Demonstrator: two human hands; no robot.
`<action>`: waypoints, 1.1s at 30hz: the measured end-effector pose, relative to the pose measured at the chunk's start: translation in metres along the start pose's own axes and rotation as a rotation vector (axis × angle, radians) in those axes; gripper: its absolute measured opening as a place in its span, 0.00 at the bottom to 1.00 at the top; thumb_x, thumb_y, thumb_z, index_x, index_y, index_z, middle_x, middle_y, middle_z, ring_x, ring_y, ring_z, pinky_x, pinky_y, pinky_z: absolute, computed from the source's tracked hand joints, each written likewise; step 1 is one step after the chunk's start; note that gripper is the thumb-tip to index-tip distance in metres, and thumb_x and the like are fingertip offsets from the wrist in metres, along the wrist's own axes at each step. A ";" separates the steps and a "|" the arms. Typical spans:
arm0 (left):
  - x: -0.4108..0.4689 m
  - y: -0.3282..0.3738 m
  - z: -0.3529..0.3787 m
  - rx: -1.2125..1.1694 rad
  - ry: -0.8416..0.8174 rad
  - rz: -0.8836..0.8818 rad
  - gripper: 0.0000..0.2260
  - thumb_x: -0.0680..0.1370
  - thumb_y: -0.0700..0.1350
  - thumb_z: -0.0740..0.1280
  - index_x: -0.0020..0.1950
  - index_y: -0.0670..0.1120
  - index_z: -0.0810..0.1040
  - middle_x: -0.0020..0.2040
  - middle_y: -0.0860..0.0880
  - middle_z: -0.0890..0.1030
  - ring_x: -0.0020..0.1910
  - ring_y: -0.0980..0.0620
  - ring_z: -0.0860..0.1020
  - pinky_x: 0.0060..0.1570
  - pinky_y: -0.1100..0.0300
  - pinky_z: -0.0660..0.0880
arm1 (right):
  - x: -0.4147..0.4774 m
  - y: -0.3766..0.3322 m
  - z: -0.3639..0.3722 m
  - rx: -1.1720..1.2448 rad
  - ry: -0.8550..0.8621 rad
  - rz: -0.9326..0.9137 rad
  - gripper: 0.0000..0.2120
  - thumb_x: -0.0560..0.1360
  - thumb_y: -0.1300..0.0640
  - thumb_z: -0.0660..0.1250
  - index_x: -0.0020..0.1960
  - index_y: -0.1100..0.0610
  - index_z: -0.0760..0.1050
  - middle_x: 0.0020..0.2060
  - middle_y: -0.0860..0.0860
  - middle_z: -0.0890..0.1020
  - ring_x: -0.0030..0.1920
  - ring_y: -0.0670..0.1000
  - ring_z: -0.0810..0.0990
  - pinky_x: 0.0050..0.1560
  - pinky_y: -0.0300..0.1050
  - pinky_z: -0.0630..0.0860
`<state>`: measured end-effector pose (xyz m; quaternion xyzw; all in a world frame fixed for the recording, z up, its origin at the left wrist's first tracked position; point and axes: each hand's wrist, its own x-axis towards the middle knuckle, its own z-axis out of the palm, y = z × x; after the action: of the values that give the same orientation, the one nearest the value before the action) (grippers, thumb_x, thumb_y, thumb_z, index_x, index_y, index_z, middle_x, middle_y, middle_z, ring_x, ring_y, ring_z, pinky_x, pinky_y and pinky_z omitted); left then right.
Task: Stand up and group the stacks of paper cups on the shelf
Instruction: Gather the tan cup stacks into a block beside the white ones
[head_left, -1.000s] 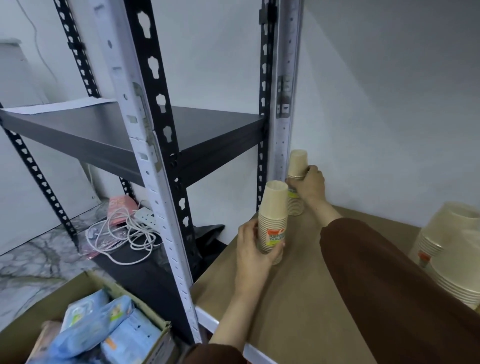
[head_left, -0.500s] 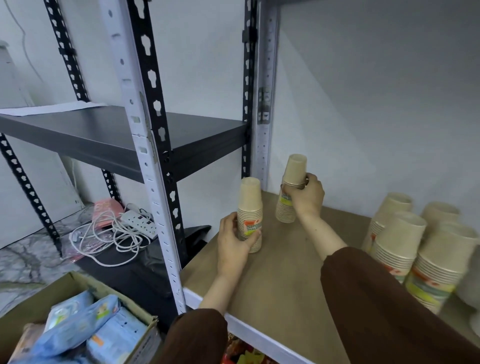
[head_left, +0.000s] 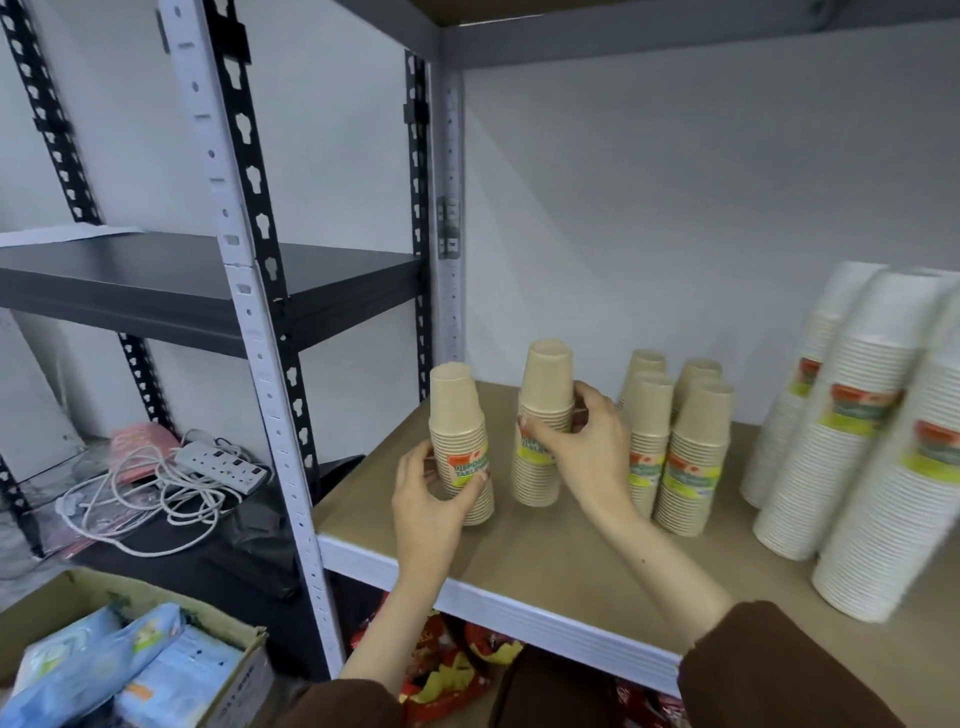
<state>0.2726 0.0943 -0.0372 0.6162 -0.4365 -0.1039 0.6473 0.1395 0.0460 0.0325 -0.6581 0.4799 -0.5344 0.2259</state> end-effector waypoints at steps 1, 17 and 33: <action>-0.007 0.003 0.004 -0.009 -0.015 0.003 0.28 0.66 0.43 0.76 0.63 0.44 0.72 0.57 0.48 0.75 0.55 0.50 0.76 0.58 0.56 0.74 | -0.006 0.002 -0.007 -0.002 0.007 0.007 0.26 0.64 0.54 0.75 0.59 0.58 0.74 0.51 0.56 0.79 0.48 0.53 0.77 0.49 0.45 0.73; -0.061 0.045 0.086 -0.121 -0.373 0.075 0.25 0.65 0.43 0.77 0.60 0.43 0.73 0.52 0.53 0.75 0.52 0.53 0.78 0.49 0.78 0.72 | -0.038 0.058 -0.112 -0.124 0.164 0.115 0.30 0.64 0.52 0.76 0.63 0.58 0.72 0.54 0.57 0.79 0.52 0.54 0.78 0.54 0.49 0.76; -0.066 0.032 0.090 0.197 -0.611 0.052 0.32 0.65 0.49 0.76 0.64 0.43 0.69 0.58 0.47 0.74 0.57 0.51 0.73 0.55 0.60 0.69 | -0.076 0.094 -0.108 -0.191 0.057 0.145 0.33 0.66 0.57 0.75 0.67 0.58 0.65 0.59 0.55 0.75 0.53 0.45 0.70 0.53 0.37 0.66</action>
<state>0.1574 0.0821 -0.0506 0.6049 -0.6342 -0.2245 0.4260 0.0063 0.0944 -0.0453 -0.6248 0.5812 -0.4868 0.1866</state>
